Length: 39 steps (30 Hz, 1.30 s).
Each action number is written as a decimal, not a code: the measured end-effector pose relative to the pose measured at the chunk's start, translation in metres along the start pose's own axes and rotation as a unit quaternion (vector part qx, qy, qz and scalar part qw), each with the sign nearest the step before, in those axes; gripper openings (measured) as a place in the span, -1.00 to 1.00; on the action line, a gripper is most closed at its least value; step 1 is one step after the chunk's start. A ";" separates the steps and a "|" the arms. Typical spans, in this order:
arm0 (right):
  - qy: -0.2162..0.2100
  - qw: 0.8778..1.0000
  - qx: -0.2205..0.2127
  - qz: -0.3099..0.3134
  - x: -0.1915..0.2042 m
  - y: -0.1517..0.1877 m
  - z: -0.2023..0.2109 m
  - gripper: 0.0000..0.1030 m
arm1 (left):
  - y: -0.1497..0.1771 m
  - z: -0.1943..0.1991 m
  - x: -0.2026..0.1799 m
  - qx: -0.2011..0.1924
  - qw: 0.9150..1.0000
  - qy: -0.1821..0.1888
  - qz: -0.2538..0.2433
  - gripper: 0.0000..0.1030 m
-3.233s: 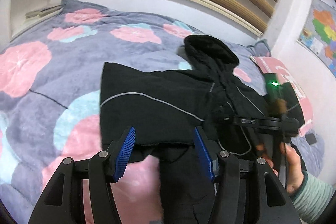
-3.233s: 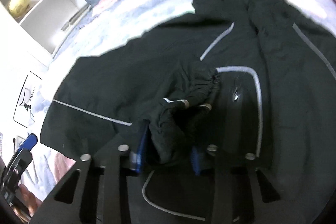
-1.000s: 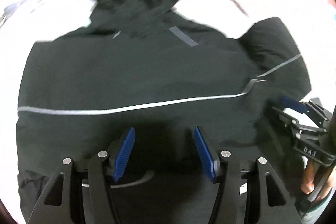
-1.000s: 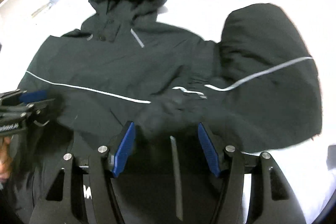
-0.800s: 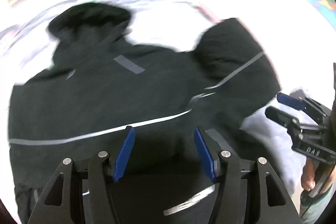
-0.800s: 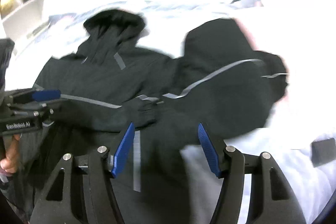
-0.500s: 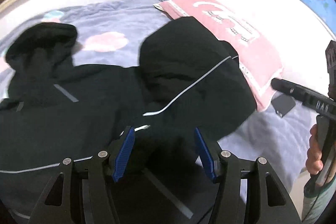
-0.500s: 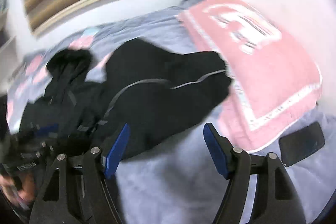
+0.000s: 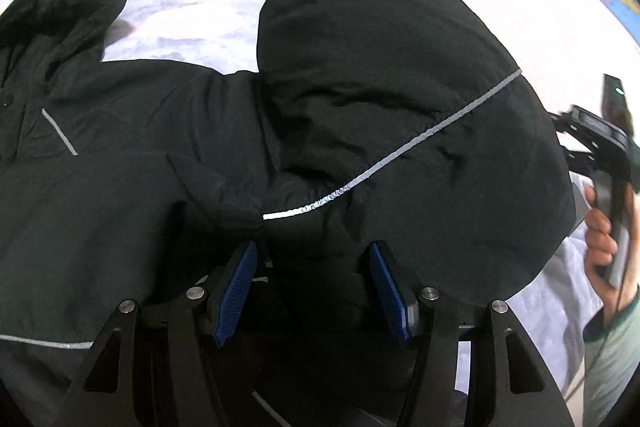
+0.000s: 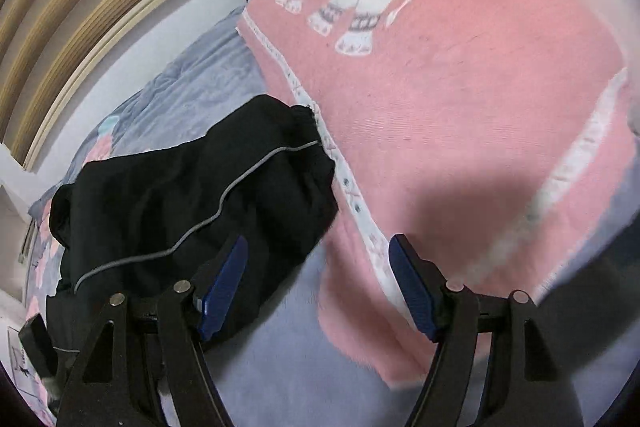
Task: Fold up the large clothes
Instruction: 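Grasp the cuff of the sleeve by the pink pillow with the right tool, then lift the held sleeve and carry it over the jacket body with the right tool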
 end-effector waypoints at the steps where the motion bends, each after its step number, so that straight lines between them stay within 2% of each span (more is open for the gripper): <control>1: -0.006 1.000 0.004 0.002 0.000 -0.003 -0.010 0.48 | 0.001 -0.001 0.000 -0.004 1.000 0.000 -0.003 0.17; 5: 0.001 1.000 0.014 0.013 0.007 -0.010 -0.040 0.50 | 0.008 -0.001 -0.005 -0.019 1.000 -0.010 -0.021 0.17; 9: 0.007 1.000 0.014 0.019 0.018 -0.020 -0.064 0.95 | 0.011 -0.005 -0.012 -0.027 0.999 -0.022 -0.038 0.18; 11: 0.030 0.999 0.019 0.036 0.031 -0.024 -0.075 0.94 | 0.013 -0.005 -0.014 -0.029 0.999 -0.022 -0.038 0.18; 12: 0.031 0.998 0.025 0.046 0.037 -0.023 -0.080 0.78 | 0.013 -0.005 -0.014 -0.029 0.999 -0.021 -0.038 0.18; 13: 0.023 0.998 0.033 0.053 0.043 -0.022 -0.087 0.33 | 0.014 -0.005 -0.018 -0.030 0.999 -0.021 -0.038 0.18; 14: 0.009 0.998 0.045 0.053 0.047 -0.021 -0.096 0.14 | 0.014 -0.005 -0.018 -0.031 0.999 -0.021 -0.038 0.18; 15: 0.017 0.997 0.051 0.055 0.051 -0.019 -0.100 0.06 | 0.015 -0.005 -0.019 -0.032 0.999 -0.022 -0.039 0.18; 17: 0.032 0.997 0.031 0.066 0.054 -0.016 -0.094 -0.26 | 0.015 -0.004 -0.022 -0.032 0.999 -0.021 -0.039 0.18; 18: 0.028 0.997 0.019 0.068 0.056 -0.015 -0.085 -0.55 | 0.015 -0.004 -0.023 -0.031 0.999 -0.020 -0.038 0.18; 19: 0.022 0.997 0.004 0.069 0.055 -0.014 -0.074 -0.62 | 0.014 -0.003 -0.023 -0.031 0.999 -0.018 -0.036 0.18; 21: 0.024 0.997 -0.023 0.069 0.053 -0.018 -0.048 -0.65 | 0.012 0.001 -0.027 -0.032 0.999 -0.015 -0.034 0.18; 25: 0.069 0.988 -0.089 0.103 0.047 -0.025 0.026 -0.67 | 0.005 0.030 -0.037 -0.051 0.998 0.018 -0.033 0.18; 27: 0.092 0.983 -0.114 0.114 0.040 -0.025 0.061 -0.67 | 0.001 0.041 -0.048 -0.065 0.997 0.028 -0.036 0.18; 29: 0.108 0.979 -0.126 0.115 0.026 -0.023 0.087 -0.67 | -0.003 0.043 -0.061 -0.061 0.996 0.040 -0.042 0.18; 31: 0.117 0.980 -0.120 0.107 0.011 -0.018 0.098 -0.67 | -0.004 0.029 -0.069 -0.044 0.997 0.037 -0.045 0.18; 34: 0.116 0.986 -0.083 0.086 -0.016 -0.003 0.087 -0.67 | 0.003 -0.021 -0.064 0.035 0.999 0.007 -0.028 0.17; 35: 0.113 0.988 -0.066 0.082 -0.025 0.003 0.081 -0.67 | 0.010 -0.032 -0.063 0.049 0.998 -0.006 -0.028 0.17; 38: 0.093 0.994 -0.010 0.054 -0.052 0.022 0.056 -0.56 | 0.016 -0.035 -0.070 0.035 0.998 -0.023 -0.053 0.18; 39: 0.081 0.996 -0.005 0.041 -0.062 0.026 0.054 -0.47 | 0.016 -0.035 -0.070 0.034 0.998 -0.022 -0.054 0.18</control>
Point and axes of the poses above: each gripper's, at about its wrist camera, not at the fingertips, and z roughly against the way its jaws point, x to its left, y to its underside, the point moved 2 cm from there along -z, roughly the way its jaws point, and after that the axes turned 12 degrees about z, right-handed, at the moved point
